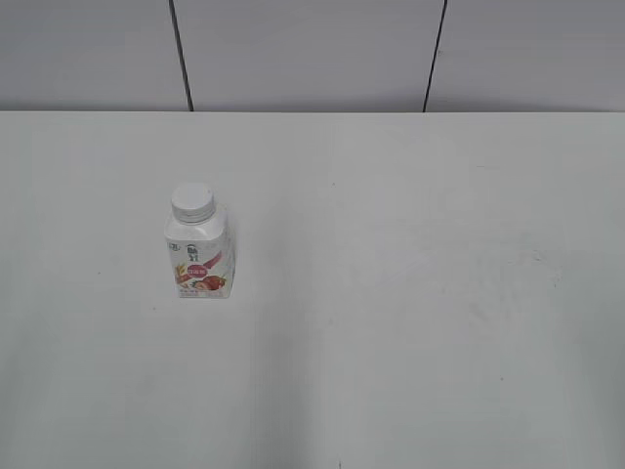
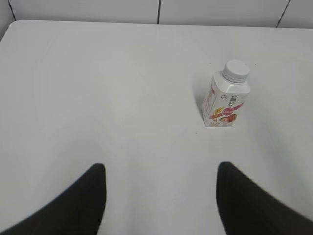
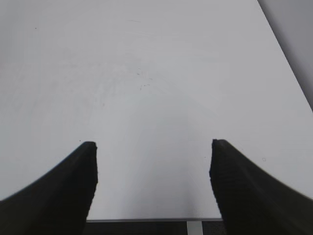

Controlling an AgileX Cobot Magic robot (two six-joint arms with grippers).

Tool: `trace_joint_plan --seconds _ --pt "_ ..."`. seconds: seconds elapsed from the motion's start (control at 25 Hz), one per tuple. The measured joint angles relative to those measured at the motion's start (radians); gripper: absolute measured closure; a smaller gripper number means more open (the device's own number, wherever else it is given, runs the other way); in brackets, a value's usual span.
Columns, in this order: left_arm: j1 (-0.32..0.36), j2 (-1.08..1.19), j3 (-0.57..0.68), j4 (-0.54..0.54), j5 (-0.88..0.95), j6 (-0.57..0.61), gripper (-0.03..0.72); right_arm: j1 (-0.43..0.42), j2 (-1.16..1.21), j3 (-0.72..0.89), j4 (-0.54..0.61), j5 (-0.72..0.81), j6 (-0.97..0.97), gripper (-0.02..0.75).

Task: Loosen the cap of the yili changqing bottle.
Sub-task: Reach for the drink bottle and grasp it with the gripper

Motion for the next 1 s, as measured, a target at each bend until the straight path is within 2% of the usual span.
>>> trace_joint_plan --seconds 0.64,0.84,1.0 --pt "0.0 0.014 -0.01 -0.009 -0.012 0.001 0.249 0.0 0.0 0.0 0.0 0.0 0.0 0.171" --pt "0.0 0.133 -0.054 -0.007 -0.164 0.035 0.249 0.0 0.0 0.0 0.0 0.0 0.0 0.171" --pt "0.0 0.282 -0.057 -0.009 -0.392 0.063 0.25 0.0 0.0 0.0 0.0 0.0 0.0 0.171"
